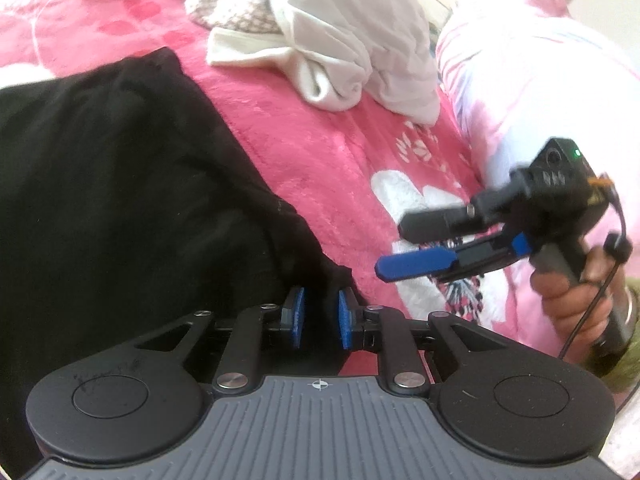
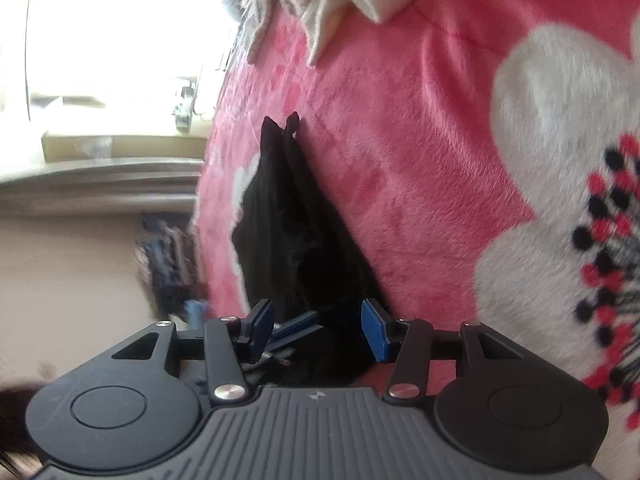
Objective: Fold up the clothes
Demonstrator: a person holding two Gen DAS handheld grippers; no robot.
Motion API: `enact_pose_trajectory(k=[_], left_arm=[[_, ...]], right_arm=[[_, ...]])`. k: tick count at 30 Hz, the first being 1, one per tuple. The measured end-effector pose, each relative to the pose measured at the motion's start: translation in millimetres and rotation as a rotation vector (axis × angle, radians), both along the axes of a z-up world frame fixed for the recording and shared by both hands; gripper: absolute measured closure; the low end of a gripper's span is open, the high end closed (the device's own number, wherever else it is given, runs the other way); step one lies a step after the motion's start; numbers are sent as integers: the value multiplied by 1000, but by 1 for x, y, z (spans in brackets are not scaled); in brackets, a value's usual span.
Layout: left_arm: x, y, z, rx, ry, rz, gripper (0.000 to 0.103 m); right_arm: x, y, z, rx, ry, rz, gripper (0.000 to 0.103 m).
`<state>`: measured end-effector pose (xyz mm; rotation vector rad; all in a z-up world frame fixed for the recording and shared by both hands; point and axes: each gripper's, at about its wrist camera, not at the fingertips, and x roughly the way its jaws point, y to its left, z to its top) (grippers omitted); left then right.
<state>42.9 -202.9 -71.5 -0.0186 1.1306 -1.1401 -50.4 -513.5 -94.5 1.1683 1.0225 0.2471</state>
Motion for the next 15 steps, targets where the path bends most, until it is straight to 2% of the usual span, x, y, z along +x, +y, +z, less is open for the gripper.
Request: enact_pose_trajectory(k=[3,6,7,8,9,10,11,12,13,15], left_arm=[[-1,0,0,9,-19,-2,84],[-5,-3,0,15,-49,-17,82],[-6,-4,1,14,-61,-21,82],[-8,-5,2,12,-75,-25,83],[-9,-4,3,9,-90,-22,83],[-11,-4,4,4,-106,-16,86],[-12,-3,5,-1,-122,-10,95],[-13,-2,6,-9,-129,-8,97],[-14,-1,8,-16,-130,-11,98],[-16,1,11,-25,-136,-21,98]], right_arm=[[0,9,6,-115,-8,82,51],[2,20,3,-166,-9,132,54],[3,24,3,-197,-13,148,61],[5,28,3,-228,-17,164,75],[6,33,4,-274,-23,184,83],[6,39,6,-357,-28,215,93],[5,44,9,-440,-28,246,94],[3,50,11,-523,-28,276,94],[2,53,13,-589,-25,299,100],[2,47,18,-580,-13,280,95]])
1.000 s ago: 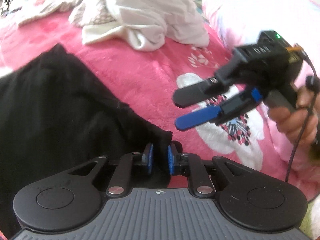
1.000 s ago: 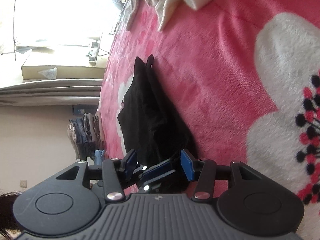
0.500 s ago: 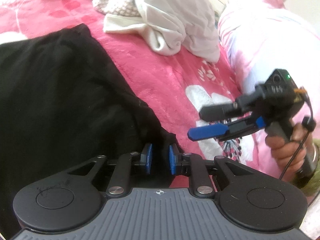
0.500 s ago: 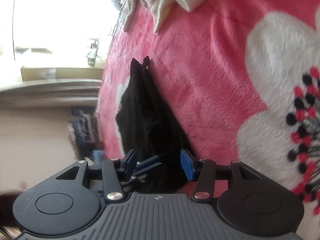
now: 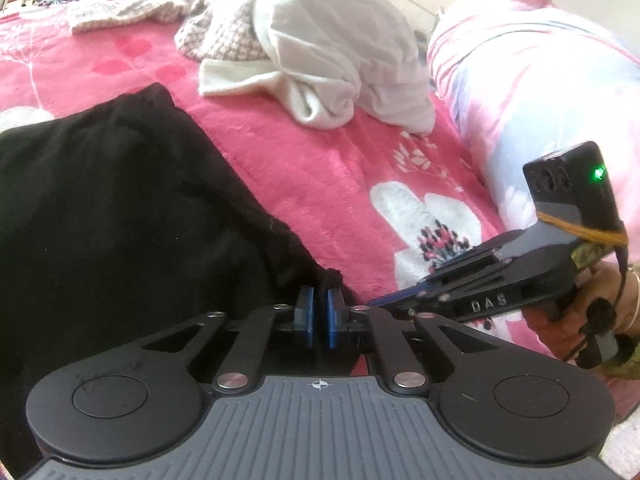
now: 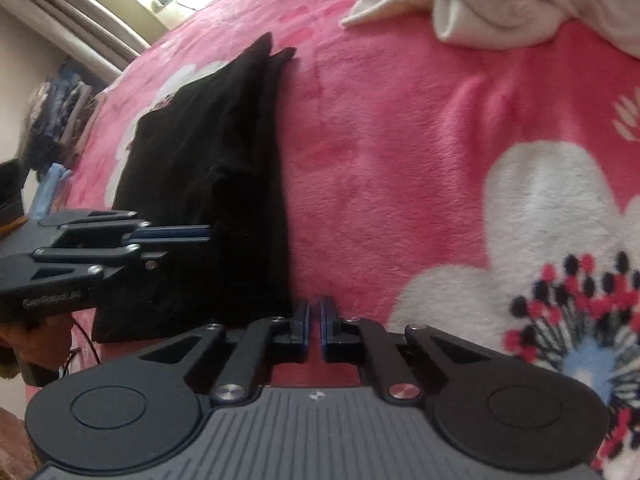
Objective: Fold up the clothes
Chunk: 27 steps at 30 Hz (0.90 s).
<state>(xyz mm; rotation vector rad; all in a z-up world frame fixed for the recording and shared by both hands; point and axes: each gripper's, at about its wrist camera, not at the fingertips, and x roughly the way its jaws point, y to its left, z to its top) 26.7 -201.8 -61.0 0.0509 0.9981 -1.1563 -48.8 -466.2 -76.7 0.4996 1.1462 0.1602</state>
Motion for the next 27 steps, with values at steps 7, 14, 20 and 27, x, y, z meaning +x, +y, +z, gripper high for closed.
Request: enact_pose_trajectory(k=[7,14,20,27], left_arm=[[-13,-7,2,4,-50,-57,98],[-21,-13,2,23,-94,-87,98],[-27,-15,-2,55,-126,-123,96],[-42,-24,-5,104,-242,-180,77]], right_arm=[[10,-31,7,356,19,-151,60],[18,-33,-13,498,113,-216,60],[19,-31,-18,489,140,-238,60],[14,-36,-20,496,157,-263,60]])
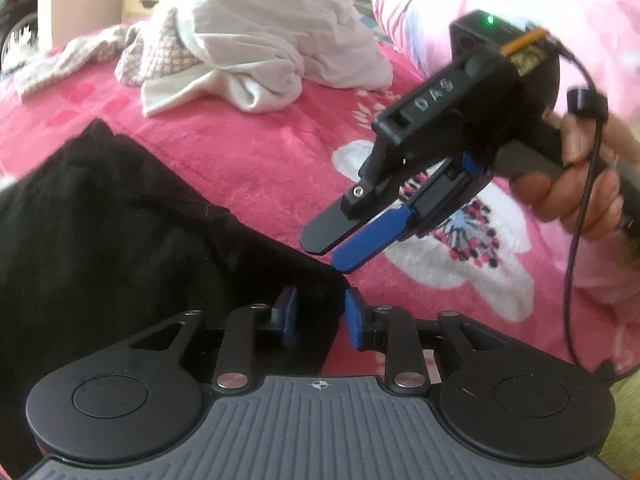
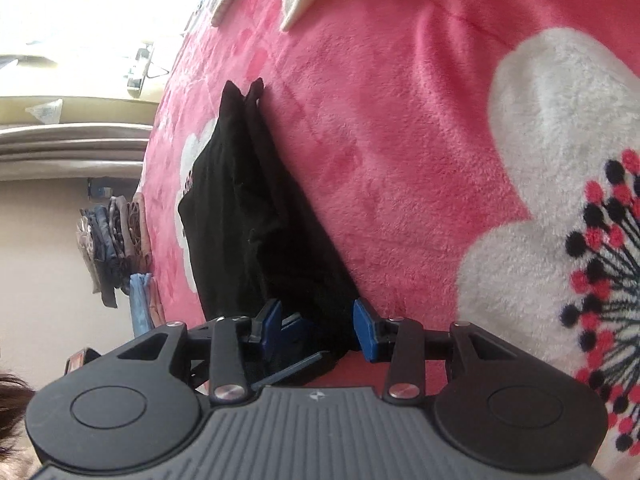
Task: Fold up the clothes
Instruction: 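Move the right gripper back to the shirt edge beside the left gripper and grasp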
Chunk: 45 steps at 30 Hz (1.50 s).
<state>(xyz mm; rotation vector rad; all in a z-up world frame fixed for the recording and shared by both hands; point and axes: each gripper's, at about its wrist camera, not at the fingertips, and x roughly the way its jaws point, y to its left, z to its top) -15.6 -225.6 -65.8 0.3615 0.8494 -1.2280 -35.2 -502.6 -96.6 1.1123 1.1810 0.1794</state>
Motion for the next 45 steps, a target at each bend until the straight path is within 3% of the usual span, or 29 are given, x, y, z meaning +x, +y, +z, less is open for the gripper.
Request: enact_pose_trajectory(k=[5,14,30,36,38,41,45], left_arm=[[-6,-10,-5,32,-82,-29,77],[26,0,-7,-10,120,76,80],[31,1,-10,-15,145,98,84],[31,1,-10,-14,138,94,85],[31,1,-9,-11,135,95,84],[28,0,-8,-6,123,87,82],[22,2,-3,-2,101,63,72]], right_arm=[[-1,-3,-1,27,-2,-22,60],[0,-4,-3,76,-1,-38,60],[15,11,-16,87,47,-5,59],[17,12,-19,62,55,-10,67],[15,11,-22,63,59,-24,75],[12,10,-27,61,63,-42,87],[8,12,-20,59,15,-46,94]])
